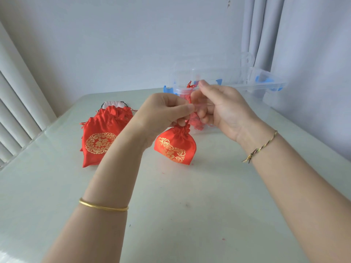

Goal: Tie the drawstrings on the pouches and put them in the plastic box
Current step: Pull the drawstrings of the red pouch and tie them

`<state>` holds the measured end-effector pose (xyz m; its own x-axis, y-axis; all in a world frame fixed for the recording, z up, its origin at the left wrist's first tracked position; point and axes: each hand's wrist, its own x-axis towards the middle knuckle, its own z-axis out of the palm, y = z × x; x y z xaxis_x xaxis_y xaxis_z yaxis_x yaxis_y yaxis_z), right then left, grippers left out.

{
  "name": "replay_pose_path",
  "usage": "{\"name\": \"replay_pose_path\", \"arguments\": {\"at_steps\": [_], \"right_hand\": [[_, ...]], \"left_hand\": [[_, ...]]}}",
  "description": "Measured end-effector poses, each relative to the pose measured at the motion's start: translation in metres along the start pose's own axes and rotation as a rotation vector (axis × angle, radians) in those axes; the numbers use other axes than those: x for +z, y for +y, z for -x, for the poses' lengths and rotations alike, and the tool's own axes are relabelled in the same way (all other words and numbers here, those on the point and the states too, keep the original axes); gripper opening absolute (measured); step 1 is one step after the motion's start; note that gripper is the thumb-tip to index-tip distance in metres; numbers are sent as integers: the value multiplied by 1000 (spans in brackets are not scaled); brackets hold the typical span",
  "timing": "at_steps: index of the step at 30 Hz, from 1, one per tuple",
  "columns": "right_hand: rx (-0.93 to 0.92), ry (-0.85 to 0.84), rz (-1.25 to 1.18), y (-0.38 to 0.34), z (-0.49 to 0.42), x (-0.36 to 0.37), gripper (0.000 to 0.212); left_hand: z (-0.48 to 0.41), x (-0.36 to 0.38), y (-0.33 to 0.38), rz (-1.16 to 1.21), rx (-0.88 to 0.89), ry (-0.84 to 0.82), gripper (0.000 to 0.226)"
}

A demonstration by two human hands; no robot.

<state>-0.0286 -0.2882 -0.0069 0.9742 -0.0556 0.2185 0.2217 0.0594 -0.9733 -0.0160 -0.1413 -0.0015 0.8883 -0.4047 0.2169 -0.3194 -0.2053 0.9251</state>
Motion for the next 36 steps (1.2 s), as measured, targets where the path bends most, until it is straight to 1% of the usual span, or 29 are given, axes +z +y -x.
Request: {"name": "replay_pose_path", "arguments": {"at_steps": [3,5,7,10,15,17,24,27,29,31,33,34,36], "right_hand": [[86,-37,19,-2,1,-1,27],[75,-70,40,-2,2,1,17],[42,-82,64,-1,3,2,11],[-57,-72,174,3,1,3,12],[-275,-37,377,12,0,10,26],[-330,-28,422,14,-2,10,27],[-438,52,587,16,0,14,18],[-504,102,701,16,1,15,10],[-557,106,773,16,2,16,5],[-533,94,807,15,3,16,2],[-423,62,729,15,2,15,8],[-337,45,631,14,1,14,13],[-124,32,354,14,0,12,19]], "left_hand": [[-2,-2,-3,71,-26,51,13],[-3,-2,-4,108,-34,70,14],[-3,-2,-3,129,-35,97,13],[-3,-2,-3,119,-33,168,11],[-3,-1,-3,105,-15,238,16],[-3,0,-3,96,-9,259,16],[-3,1,-3,70,10,297,16],[-3,0,-3,83,7,301,17],[-3,0,-3,81,3,306,16],[-3,0,-2,75,3,327,15],[-4,-2,-1,77,-11,349,9],[-5,-4,0,81,-27,362,7],[-5,-9,0,54,-35,396,10]]}}
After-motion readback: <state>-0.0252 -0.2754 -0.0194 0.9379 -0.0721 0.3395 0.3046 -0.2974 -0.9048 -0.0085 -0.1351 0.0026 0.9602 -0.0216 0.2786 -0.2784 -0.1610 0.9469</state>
